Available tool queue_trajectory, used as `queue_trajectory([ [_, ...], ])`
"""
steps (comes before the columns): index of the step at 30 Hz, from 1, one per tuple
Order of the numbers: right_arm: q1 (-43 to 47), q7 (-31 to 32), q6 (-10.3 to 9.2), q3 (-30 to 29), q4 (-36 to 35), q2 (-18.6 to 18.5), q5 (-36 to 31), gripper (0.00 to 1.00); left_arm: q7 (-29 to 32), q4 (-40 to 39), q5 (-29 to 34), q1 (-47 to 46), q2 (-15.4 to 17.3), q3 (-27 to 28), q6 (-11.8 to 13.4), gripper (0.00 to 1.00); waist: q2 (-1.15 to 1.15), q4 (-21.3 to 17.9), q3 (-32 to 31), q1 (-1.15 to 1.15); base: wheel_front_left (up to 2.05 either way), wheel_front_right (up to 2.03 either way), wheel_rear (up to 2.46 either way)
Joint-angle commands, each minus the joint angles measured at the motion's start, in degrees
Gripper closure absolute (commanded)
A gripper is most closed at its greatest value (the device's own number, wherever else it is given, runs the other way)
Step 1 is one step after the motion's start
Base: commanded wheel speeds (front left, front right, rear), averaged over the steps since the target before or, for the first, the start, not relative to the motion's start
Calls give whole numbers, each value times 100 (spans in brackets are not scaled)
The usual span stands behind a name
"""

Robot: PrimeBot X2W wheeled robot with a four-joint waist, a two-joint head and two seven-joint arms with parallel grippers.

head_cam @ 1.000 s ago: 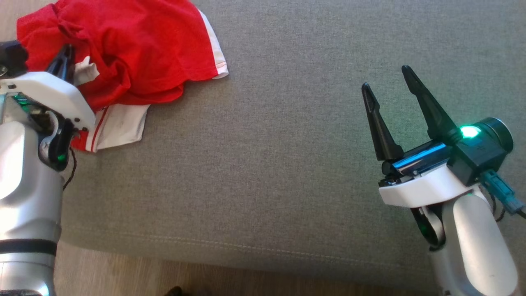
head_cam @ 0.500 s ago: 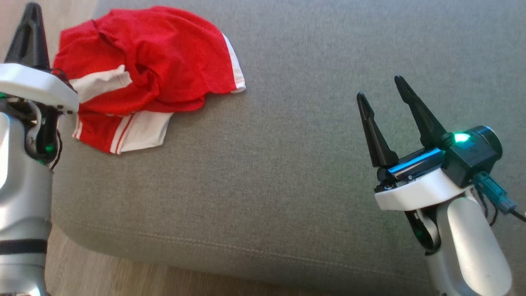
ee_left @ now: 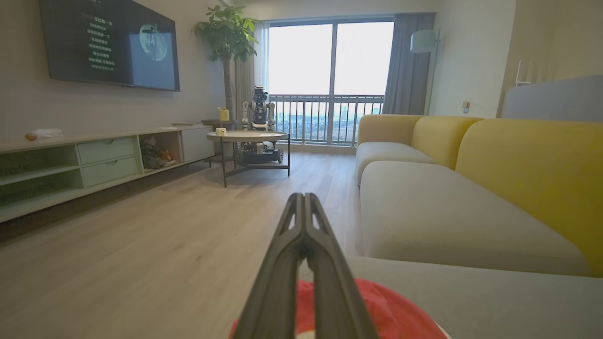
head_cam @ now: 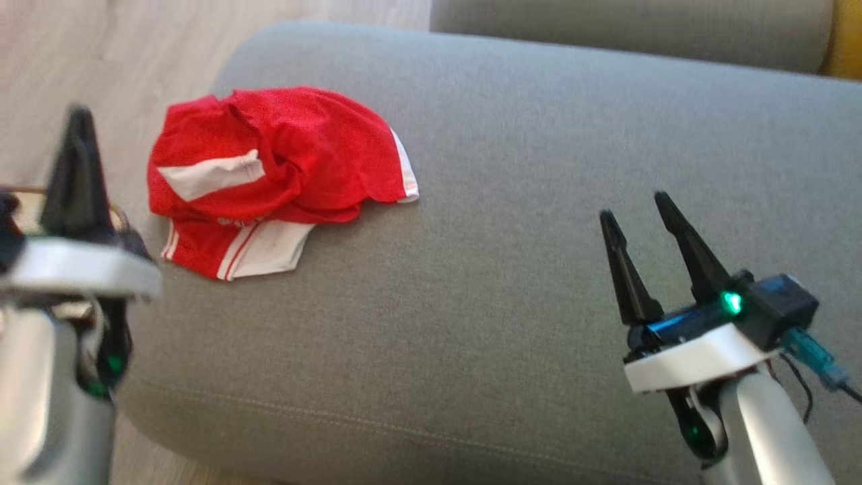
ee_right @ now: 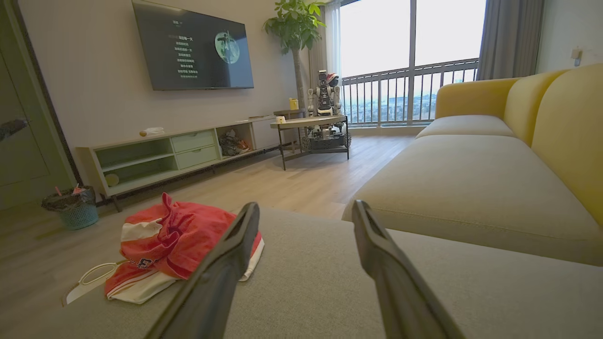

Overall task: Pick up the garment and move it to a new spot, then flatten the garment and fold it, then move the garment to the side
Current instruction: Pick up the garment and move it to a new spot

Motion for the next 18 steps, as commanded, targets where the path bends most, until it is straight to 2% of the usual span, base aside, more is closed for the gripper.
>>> queue_trajectory([
  [1, -32, -46, -1, 78, -141, 15, 23, 0, -40, -280, 30, -46, 168, 208, 76, 100, 0, 107, -212, 1, 0, 0, 0],
  [8, 289, -57, -1, 40, -98, 15, 106, 0, -104, -892, 56, 1255, -244, 154, 491, 100, 0, 312, -558, 1, 0, 0, 0],
  [12, 375, -58, -1, 84, -139, 15, 122, 0, -152, -983, 36, 1804, -463, 160, 591, 100, 0, 398, -621, 1, 0, 0, 0],
  [14, 413, -58, -1, 105, -128, 15, 115, 0, -169, -968, 101, 2004, -557, 137, 631, 7, 0, 436, -651, 1, 0, 0, 0],
  [15, 425, -58, -1, 114, -126, 15, 114, 0, -175, -956, 111, 2082, -618, 141, 646, 0, 0, 449, -655, 1, 0, 0, 0],
  [18, 454, -58, -1, 128, -124, 15, 134, 0, -184, -998, 290, 2199, -750, 194, 710, 0, 0, 501, -684, 1, 0, 0, 0],
])
